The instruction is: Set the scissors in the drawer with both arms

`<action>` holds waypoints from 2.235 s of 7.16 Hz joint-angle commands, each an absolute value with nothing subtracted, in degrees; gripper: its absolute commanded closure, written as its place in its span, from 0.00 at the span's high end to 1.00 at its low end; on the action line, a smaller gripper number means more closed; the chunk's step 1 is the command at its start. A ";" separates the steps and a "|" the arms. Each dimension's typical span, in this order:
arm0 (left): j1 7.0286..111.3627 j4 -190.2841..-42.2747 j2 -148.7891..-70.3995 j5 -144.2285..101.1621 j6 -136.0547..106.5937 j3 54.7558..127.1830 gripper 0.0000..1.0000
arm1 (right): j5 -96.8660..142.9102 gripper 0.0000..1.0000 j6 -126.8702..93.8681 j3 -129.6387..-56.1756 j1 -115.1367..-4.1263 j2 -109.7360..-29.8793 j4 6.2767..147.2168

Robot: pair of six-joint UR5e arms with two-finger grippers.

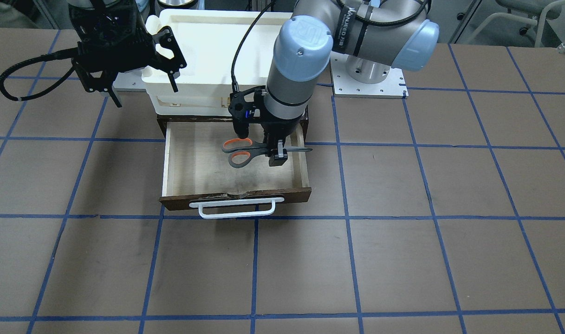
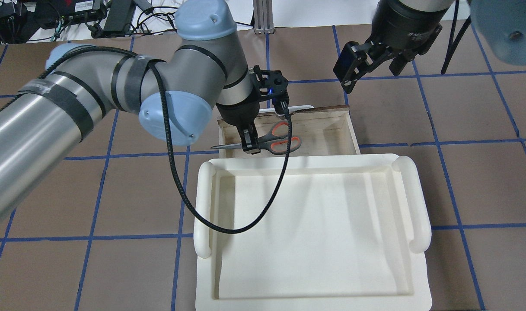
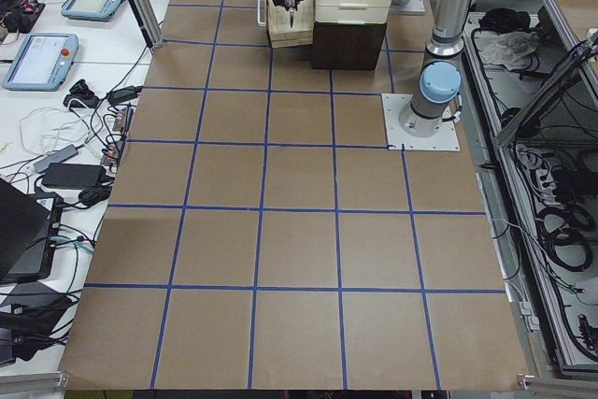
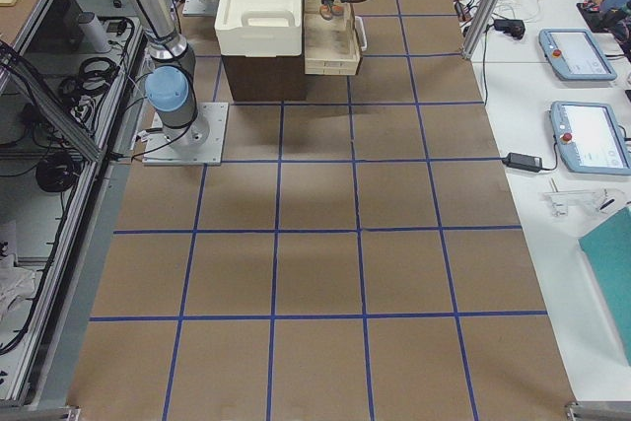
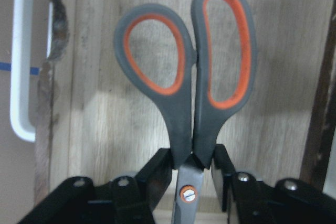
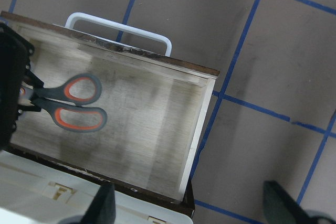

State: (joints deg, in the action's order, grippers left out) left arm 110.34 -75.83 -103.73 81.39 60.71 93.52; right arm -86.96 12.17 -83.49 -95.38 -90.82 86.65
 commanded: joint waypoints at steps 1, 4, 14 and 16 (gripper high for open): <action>112.58 -70.35 -106.51 81.04 58.64 93.69 0.00 | -87.36 1.00 1.10 -83.41 -95.36 -90.97 85.70; 114.16 -70.13 -108.80 81.04 57.83 93.78 0.02 | -89.65 1.00 -1.49 -83.41 -95.36 -90.97 84.29; 114.35 -70.14 -107.67 81.56 57.21 94.13 0.91 | -89.38 1.00 -3.60 -83.32 -95.62 -91.05 84.46; 113.12 -71.36 -105.83 82.09 57.04 92.64 0.91 | -89.12 1.00 -3.52 -83.41 -95.62 -90.97 84.29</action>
